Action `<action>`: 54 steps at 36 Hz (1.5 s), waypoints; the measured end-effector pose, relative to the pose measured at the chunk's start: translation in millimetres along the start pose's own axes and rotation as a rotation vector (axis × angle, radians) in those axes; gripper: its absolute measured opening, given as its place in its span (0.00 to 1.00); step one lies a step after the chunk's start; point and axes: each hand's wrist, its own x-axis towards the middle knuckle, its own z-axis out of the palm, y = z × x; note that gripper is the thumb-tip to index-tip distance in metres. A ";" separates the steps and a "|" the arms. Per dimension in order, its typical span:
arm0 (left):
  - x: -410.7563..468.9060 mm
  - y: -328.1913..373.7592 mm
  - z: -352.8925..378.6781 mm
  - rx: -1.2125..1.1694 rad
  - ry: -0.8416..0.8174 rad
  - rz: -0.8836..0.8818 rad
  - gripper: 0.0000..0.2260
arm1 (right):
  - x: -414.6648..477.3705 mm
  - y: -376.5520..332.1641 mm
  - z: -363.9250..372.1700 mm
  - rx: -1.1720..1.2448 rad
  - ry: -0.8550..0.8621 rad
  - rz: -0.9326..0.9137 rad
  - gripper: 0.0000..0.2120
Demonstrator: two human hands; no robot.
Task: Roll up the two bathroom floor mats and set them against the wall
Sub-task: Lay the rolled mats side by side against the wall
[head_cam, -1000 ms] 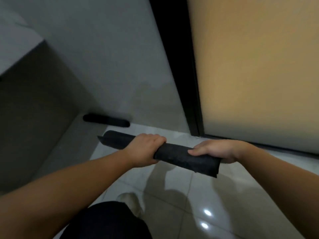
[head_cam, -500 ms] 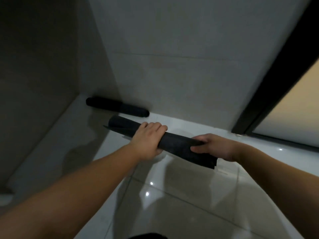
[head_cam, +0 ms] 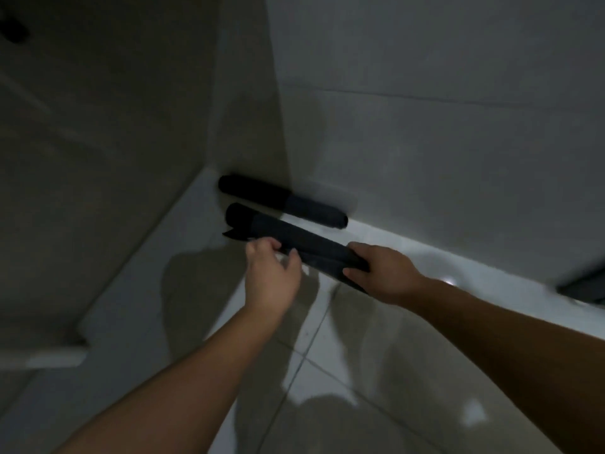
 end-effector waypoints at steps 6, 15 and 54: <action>6.3 5.6 19.1 -0.408 -0.302 -0.603 0.22 | 23.6 -9.5 32.4 -0.013 0.113 -0.057 0.11; 37.7 6.3 60.6 -0.797 -0.139 -0.695 0.17 | 61.8 11.0 46.0 -0.217 0.108 -0.342 0.25; 175.1 -68.6 124.2 -0.365 0.106 -0.645 0.21 | 184.6 38.9 67.8 -0.668 -0.212 -0.432 0.30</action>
